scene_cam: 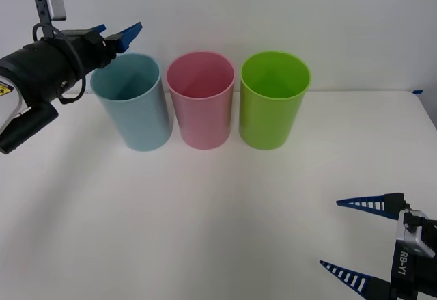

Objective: Put cans in the blue bin and PET bottles in the pink bin and trash in the green bin.

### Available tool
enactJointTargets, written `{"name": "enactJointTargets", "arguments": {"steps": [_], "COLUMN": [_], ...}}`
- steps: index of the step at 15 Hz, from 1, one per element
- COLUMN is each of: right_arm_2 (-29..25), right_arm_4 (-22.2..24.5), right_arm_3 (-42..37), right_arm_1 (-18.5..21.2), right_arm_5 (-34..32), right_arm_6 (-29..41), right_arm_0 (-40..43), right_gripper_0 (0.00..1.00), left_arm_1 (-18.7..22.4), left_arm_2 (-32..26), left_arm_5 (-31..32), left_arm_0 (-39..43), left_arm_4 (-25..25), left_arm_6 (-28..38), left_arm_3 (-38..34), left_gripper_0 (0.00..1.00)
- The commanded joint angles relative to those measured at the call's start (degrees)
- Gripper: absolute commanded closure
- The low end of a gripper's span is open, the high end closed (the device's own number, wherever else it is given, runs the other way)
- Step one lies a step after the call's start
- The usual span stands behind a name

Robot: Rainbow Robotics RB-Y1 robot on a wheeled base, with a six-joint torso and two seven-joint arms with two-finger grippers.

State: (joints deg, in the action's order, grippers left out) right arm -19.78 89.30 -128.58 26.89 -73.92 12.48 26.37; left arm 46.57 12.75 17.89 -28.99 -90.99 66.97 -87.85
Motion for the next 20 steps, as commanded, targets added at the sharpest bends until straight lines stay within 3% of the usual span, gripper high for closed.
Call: {"name": "enactJointTargets", "arguments": {"steps": [1, 4, 8, 12, 17, 20], "right_arm_2": [0.0, 0.0, 0.0, 0.0, 0.0, 0.0], "right_arm_4": [0.0, 0.0, 0.0, 0.0, 0.0, 0.0], "right_arm_3": [0.0, 0.0, 0.0, 0.0, 0.0, 0.0], "right_arm_1": [0.0, 0.0, 0.0, 0.0, 0.0, 0.0], "right_arm_5": [0.0, 0.0, 0.0, 0.0, 0.0, 0.0], "right_arm_6": [0.0, 0.0, 0.0, 0.0, 0.0, 0.0], "right_arm_0": [0.0, 0.0, 0.0, 0.0, 0.0, 0.0], "right_gripper_0": [0.00, 0.00, 0.00, 0.00, 0.00, 0.00], "left_arm_1": [7.2, 14.1, 13.8, 13.2, 2.8, 0.3], "left_arm_2": [-0.1, -1.9, -15.5, -21.7, -29.9, -31.9], "left_arm_5": [2.7, 5.2, 19.0, 28.3, 41.4, 45.4], "left_arm_0": [0.7, 4.6, 15.0, 21.0, 26.4, 31.9], "left_arm_4": [11.9, 22.5, 23.5, 23.7, 12.6, 7.7], "left_arm_6": [-2.5, -7.9, -9.6, -10.7, -10.3, -8.9], "left_arm_3": [-3.7, -7.5, -12.0, -14.1, -19.1, -25.0], "left_gripper_0": [0.00, 0.00, 0.00, 0.00, 0.00, 0.00]}}
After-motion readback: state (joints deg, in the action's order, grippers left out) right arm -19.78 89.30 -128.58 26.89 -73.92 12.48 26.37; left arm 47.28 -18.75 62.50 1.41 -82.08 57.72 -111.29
